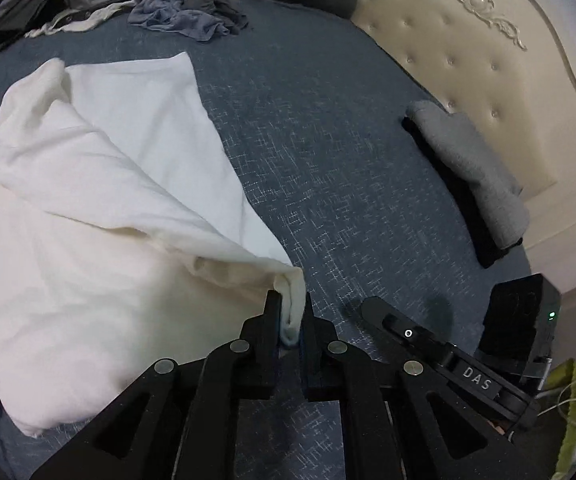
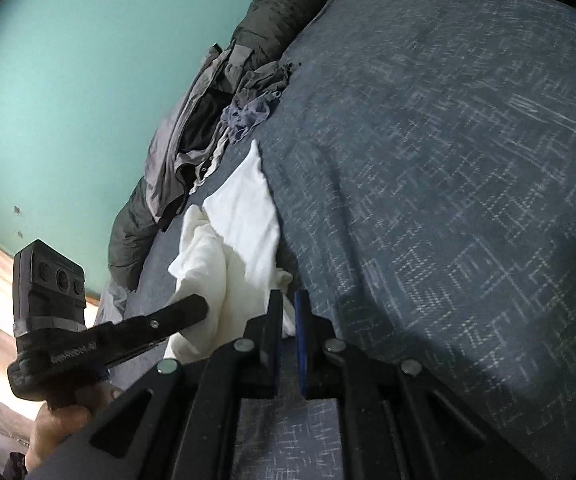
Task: Fold clothes
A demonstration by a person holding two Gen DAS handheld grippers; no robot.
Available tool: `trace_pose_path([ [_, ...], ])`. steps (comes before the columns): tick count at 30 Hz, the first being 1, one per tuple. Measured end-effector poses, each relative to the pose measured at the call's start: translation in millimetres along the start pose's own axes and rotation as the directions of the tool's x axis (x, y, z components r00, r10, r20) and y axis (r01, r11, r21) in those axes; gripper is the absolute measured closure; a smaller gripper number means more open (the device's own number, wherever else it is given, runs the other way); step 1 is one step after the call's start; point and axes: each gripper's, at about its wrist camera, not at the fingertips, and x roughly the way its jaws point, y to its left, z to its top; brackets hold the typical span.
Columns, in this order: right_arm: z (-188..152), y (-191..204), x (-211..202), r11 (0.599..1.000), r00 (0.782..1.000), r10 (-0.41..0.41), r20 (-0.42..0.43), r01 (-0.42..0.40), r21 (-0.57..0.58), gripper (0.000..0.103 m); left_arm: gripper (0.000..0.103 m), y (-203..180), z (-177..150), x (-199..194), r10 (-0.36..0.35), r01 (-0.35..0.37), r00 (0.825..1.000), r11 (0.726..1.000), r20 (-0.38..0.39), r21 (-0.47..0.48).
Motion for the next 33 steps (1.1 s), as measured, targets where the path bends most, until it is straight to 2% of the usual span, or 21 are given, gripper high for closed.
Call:
trace_pose_path([
  [1, 0, 1, 1, 1.0, 1.0, 0.007, -0.005, -0.008, -0.004, 0.097, 0.091, 2, 1, -5, 0.0, 0.0, 1.0, 1.0, 0.01, -0.003],
  [3, -1, 8, 6, 1.0, 1.0, 0.011, -0.015, -0.011, -0.028, 0.094, 0.077, 5, 4, -25, 0.012, -0.012, 0.999, 1.0, 0.05, 0.004],
  [4, -2, 11, 8, 0.999, 1.0, 0.012, -0.021, -0.013, -0.04, 0.087, 0.065, 10, 3, -35, 0.018, -0.019, 0.997, 1.0, 0.07, 0.001],
  [5, -3, 14, 11, 0.999, 1.0, 0.014, -0.026, -0.015, -0.052, 0.078, 0.06, 17, 1, -46, 0.024, -0.024, 0.996, 1.0, 0.087, -0.007],
  [7, -4, 21, 15, 0.997, 0.999, 0.017, -0.037, -0.019, -0.075, 0.071, 0.06, 31, -3, -64, 0.049, -0.047, 0.992, 0.999, 0.112, -0.021],
  [12, -7, 37, 26, 0.99, 0.998, 0.023, -0.064, -0.031, -0.134, 0.068, 0.06, 82, -28, -79, 0.156, -0.147, 0.984, 0.985, 0.09, -0.095],
  [14, -8, 44, 31, 0.987, 0.997, 0.025, -0.075, -0.036, -0.157, 0.064, 0.06, 96, -37, -81, 0.188, -0.179, 0.978, 0.978, 0.086, -0.107],
  [18, -13, 50, 45, 0.983, 0.993, 0.021, -0.116, -0.042, -0.181, 0.064, 0.06, 110, -51, -77, 0.201, -0.193, 0.977, 0.975, 0.071, -0.113],
  [21, -14, 44, 53, 0.987, 0.991, 0.014, -0.131, -0.034, -0.156, 0.064, 0.06, 113, -55, -73, 0.201, -0.193, 0.977, 0.975, 0.066, -0.109],
  [22, -13, 42, 54, 0.988, 0.991, 0.017, -0.13, -0.036, -0.148, 0.064, 0.06, 114, -56, -71, 0.201, -0.193, 0.978, 0.975, 0.064, -0.107],
  [24, -12, 37, 55, 0.991, 0.991, 0.036, -0.129, -0.052, -0.123, 0.076, 0.06, 116, -57, -67, 0.2, -0.193, 0.978, 0.976, 0.061, -0.104],
  [25, -12, 37, 56, 0.991, 0.99, 0.04, -0.137, -0.056, -0.118, 0.093, 0.06, 116, -58, -66, 0.201, -0.195, 0.978, 0.976, 0.058, -0.101],
  [28, -9, 35, 56, 0.992, 0.991, 0.038, -0.132, -0.053, -0.113, 0.098, 0.06, 115, -60, -61, 0.209, -0.205, 0.977, 0.975, 0.043, -0.079],
  [33, 0, 32, 37, 0.994, 0.996, 0.062, -0.065, -0.067, -0.082, 0.099, 0.06, 114, -64, -54, 0.207, -0.205, 0.978, 0.977, 0.028, -0.061],
])
